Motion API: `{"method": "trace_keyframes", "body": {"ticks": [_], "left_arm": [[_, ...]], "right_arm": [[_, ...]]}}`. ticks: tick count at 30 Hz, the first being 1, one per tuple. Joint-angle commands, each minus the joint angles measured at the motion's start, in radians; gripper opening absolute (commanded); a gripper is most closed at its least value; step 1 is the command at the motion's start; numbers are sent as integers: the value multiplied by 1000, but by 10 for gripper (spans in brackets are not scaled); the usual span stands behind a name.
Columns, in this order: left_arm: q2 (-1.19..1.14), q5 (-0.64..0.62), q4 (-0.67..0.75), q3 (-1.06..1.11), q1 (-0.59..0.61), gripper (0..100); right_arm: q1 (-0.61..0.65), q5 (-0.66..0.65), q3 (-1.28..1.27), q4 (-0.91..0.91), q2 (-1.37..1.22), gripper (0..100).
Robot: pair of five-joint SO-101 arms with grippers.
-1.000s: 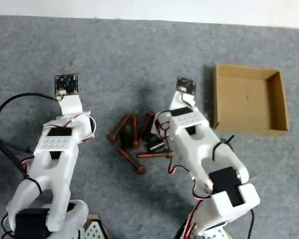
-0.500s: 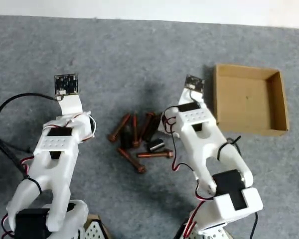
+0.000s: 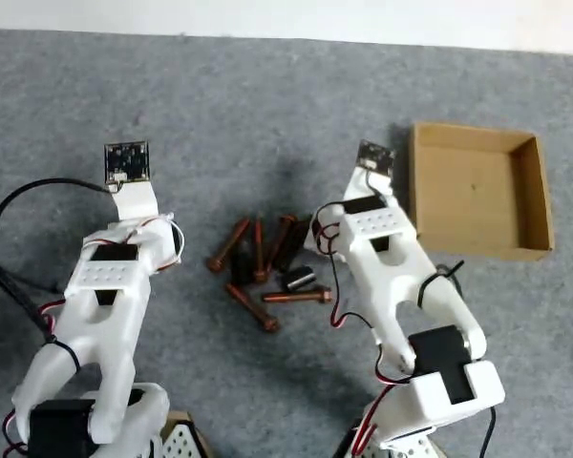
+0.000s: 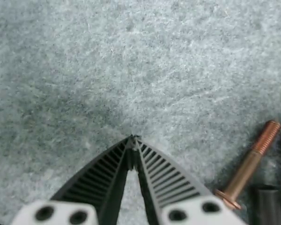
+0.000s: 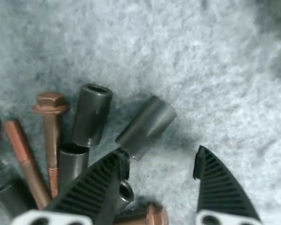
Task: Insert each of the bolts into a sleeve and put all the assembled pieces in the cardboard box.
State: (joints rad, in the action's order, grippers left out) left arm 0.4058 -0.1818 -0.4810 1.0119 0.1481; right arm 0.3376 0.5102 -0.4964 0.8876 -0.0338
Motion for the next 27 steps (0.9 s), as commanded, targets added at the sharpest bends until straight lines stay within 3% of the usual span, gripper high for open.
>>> {"method": "trace_keyframes", "body": {"ticks": [1,11,23,27], "left_arm": [[7,-5,18,-24,8,6],[7,-6,18,-24,4,6],[7,-3,18,-27,-7,6],[7,-3,18,-27,-7,6]], "right_arm": [[-10,8,22,-13,48,210],[-10,5,28,41,50,210],[30,9,28,-74,39,210],[25,95,28,-76,39,210]]}}
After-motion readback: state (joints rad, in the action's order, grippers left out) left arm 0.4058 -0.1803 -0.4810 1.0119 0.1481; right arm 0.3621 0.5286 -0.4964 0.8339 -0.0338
